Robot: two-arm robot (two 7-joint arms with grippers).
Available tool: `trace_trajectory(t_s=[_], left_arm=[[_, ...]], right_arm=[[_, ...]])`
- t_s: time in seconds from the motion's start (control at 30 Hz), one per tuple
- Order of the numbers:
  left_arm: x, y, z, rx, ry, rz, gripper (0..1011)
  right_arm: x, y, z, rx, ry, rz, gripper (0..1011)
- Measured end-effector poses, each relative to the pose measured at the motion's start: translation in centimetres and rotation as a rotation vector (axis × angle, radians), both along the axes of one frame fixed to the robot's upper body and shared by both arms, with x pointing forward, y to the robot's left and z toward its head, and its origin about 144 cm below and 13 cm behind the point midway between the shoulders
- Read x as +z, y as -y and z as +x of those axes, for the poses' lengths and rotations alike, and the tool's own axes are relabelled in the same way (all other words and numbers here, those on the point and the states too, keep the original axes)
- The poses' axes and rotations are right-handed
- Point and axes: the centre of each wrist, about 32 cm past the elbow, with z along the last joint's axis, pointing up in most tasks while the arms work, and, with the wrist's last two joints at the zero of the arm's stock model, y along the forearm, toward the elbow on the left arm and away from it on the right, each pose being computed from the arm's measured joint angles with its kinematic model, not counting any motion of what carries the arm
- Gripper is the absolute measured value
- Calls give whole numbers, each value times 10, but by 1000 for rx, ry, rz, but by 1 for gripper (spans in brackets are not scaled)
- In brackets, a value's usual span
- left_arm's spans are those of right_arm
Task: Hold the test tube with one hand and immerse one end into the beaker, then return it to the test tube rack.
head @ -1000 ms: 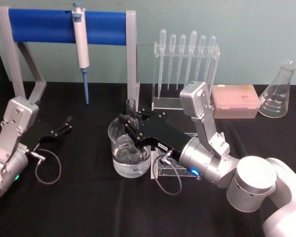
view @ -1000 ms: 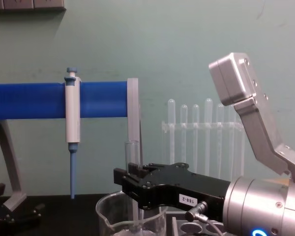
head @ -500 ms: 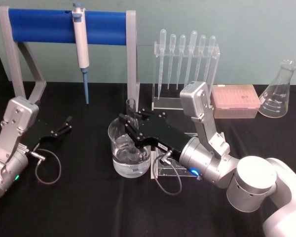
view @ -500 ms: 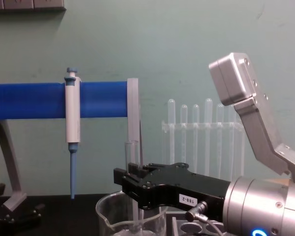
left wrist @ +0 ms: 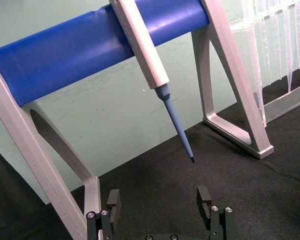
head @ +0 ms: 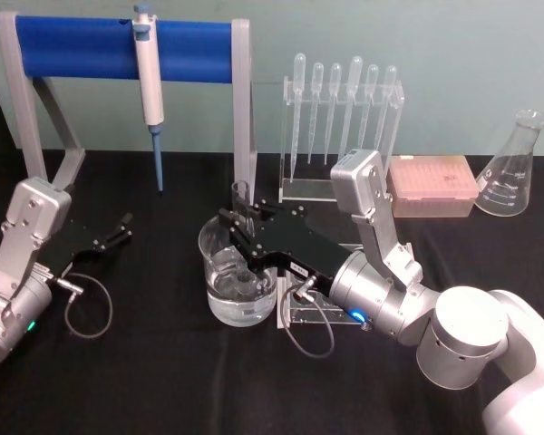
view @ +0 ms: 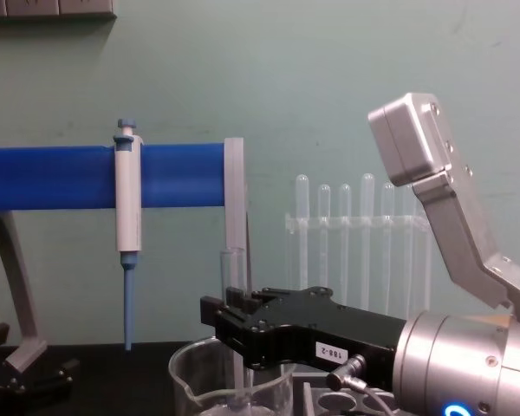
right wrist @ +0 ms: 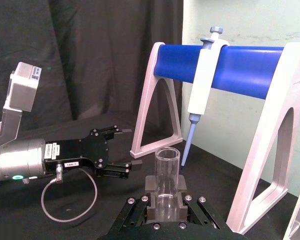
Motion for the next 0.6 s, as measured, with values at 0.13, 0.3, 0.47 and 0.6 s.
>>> trace_trajectory(t_s=[0.13, 0.3, 0.47, 0.6], left_arm=[[0, 0, 0, 0, 0, 0, 1000], [0, 0, 0, 0, 0, 0, 1000], [0, 0, 0, 0, 0, 0, 1000], [0, 0, 0, 0, 0, 0, 1000]], right_arm=[[0, 0, 0, 0, 0, 0, 224], [0, 0, 0, 0, 0, 0, 225], [0, 0, 0, 0, 0, 0, 225], [0, 0, 0, 0, 0, 0, 225]])
